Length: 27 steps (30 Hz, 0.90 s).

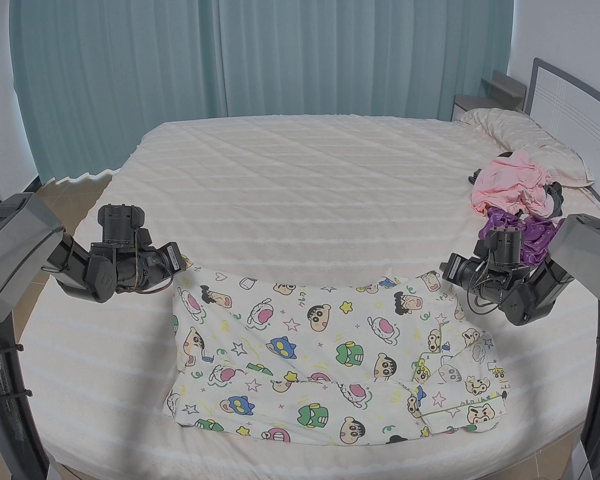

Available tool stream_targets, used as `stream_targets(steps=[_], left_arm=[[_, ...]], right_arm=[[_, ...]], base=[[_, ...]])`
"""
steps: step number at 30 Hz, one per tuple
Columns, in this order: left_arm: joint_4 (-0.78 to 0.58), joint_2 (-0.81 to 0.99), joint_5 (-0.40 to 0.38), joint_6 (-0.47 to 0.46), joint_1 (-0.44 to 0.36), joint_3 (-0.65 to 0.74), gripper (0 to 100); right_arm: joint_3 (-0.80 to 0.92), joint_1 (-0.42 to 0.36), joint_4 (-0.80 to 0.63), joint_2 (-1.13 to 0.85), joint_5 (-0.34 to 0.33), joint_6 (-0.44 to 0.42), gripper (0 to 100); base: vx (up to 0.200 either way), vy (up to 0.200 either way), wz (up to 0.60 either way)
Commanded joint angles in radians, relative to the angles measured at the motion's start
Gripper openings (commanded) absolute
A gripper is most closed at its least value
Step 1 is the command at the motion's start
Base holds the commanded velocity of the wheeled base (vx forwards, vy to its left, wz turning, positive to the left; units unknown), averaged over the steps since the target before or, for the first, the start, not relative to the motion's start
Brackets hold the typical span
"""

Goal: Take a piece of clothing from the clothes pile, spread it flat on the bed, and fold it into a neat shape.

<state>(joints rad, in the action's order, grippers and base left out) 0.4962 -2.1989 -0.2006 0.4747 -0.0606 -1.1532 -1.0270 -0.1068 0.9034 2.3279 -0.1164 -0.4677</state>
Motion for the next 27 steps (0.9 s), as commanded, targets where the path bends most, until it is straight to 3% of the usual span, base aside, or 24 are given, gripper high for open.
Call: stream_targets(steps=[1, 12, 27], left_arm=[[0.001, 0.005, 0.000, 0.001, 0.002, 0.003, 0], [-0.001, 0.022, 0.000, 0.001, 0.007, 0.041, 0], [0.002, 0.134, -0.014, -0.004, 0.015, 0.188, 0]], right_arm=[[0.028, 0.001, 0.005, -0.015, -0.009, 0.000, 0], [0.124, -0.007, 0.080, -0.084, -0.037, -0.017, 0], [0.446, -0.017, 0.308, -0.203, -0.089, -0.017, 0]], base=[[0.000, 0.000, 0.00], [0.000, 0.000, 0.00], [0.000, 0.000, 0.00]])
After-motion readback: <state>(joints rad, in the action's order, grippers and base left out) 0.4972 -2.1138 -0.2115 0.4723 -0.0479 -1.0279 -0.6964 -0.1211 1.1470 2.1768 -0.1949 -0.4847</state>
